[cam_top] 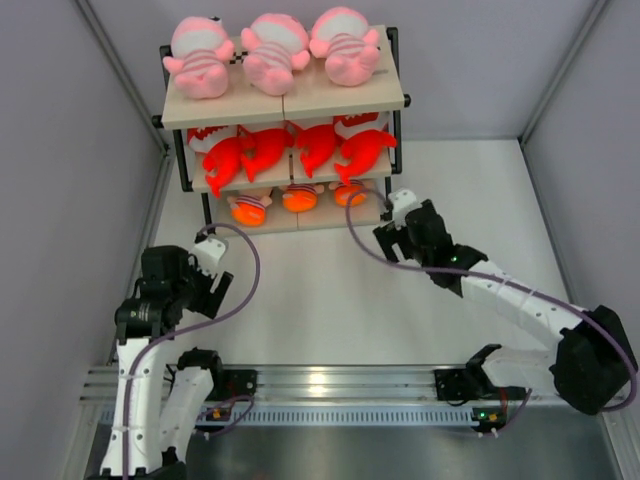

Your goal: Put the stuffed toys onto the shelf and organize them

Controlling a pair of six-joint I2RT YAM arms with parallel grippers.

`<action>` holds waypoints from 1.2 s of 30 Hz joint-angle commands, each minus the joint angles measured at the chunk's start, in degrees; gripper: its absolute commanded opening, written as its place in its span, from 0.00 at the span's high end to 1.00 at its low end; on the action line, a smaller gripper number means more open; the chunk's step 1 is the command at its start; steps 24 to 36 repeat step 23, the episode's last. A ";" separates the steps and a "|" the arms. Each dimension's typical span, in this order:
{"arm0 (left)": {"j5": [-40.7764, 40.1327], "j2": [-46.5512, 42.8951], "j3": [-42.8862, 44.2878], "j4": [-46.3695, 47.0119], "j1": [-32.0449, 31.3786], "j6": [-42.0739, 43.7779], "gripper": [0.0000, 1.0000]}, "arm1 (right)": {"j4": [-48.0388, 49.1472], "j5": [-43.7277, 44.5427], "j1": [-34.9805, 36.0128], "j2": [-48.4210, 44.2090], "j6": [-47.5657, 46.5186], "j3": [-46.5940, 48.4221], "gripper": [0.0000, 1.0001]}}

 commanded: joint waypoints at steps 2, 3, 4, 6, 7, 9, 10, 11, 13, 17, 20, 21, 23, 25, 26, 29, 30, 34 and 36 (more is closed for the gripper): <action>-5.33 -2.62 -3.69 2.15 -0.13 -3.24 0.16 | -16.48 13.53 -12.40 3.90 25.52 4.44 0.01; -8.22 -3.50 -4.31 3.63 -0.14 -5.25 0.01 | -16.05 14.07 -14.68 3.04 26.57 2.61 0.01; -11.38 -3.94 -5.01 4.17 -0.14 -5.97 0.01 | -14.56 13.03 -15.75 2.07 27.89 1.29 0.01; -16.30 -4.73 -6.60 5.49 -0.05 -7.37 0.01 | -9.56 8.91 -18.99 -2.13 29.39 -3.18 0.01; -17.38 -4.74 -7.04 5.76 -0.13 -7.73 0.01 | -8.15 8.02 -20.31 -3.46 30.88 -4.43 0.01; -18.00 -4.74 -7.57 5.85 -0.05 -8.43 0.01 | -6.03 7.83 -23.82 -6.71 31.51 -6.80 0.01; -17.83 -4.82 -7.66 5.93 0.13 -8.35 0.01 | -5.67 8.70 -24.54 -7.69 31.77 -7.25 0.01; -17.57 -4.65 -7.66 6.02 0.22 -8.26 0.01 | -5.58 10.19 -24.89 -8.39 32.20 -7.51 0.00; -17.04 -4.65 -7.92 6.11 0.65 -7.73 0.01 | -5.76 12.75 -24.99 -9.45 32.65 -7.69 0.01; -16.95 -4.39 -8.10 6.02 1.88 -7.73 0.01 | -6.20 13.98 -25.07 -8.75 33.79 -7.34 0.00; -16.77 -4.39 -8.10 6.02 3.20 -7.56 0.01 | -5.59 13.11 -25.07 -7.61 33.18 -7.34 0.01; -16.60 -4.21 -8.18 5.93 3.29 -7.55 0.01 | -5.41 13.28 -25.07 -7.26 33.00 -7.69 0.00; -16.60 -3.95 -8.19 6.02 3.73 -7.47 0.01 | -5.32 14.07 -25.07 -6.99 33.61 -7.60 0.00; -16.60 -3.95 -8.19 6.02 3.73 -7.47 0.01 | -5.32 14.07 -25.07 -6.99 33.61 -7.60 0.00; -16.60 -3.95 -8.19 6.02 3.73 -7.47 0.01 | -5.32 14.07 -25.07 -6.99 33.61 -7.60 0.00; -16.60 -3.95 -8.19 6.02 3.73 -7.47 0.01 | -5.32 14.07 -25.07 -6.99 33.61 -7.60 0.00; -16.60 -3.95 -8.19 6.02 3.73 -7.47 0.01 | -5.32 14.07 -25.07 -6.99 33.61 -7.60 0.00; -16.60 -3.95 -8.19 6.02 3.73 -7.47 0.01 | -5.32 14.07 -25.07 -6.99 33.61 -7.60 0.00; -16.60 -3.95 -8.19 6.02 3.73 -7.47 0.01 | -5.32 14.07 -25.07 -6.99 33.61 -7.60 0.00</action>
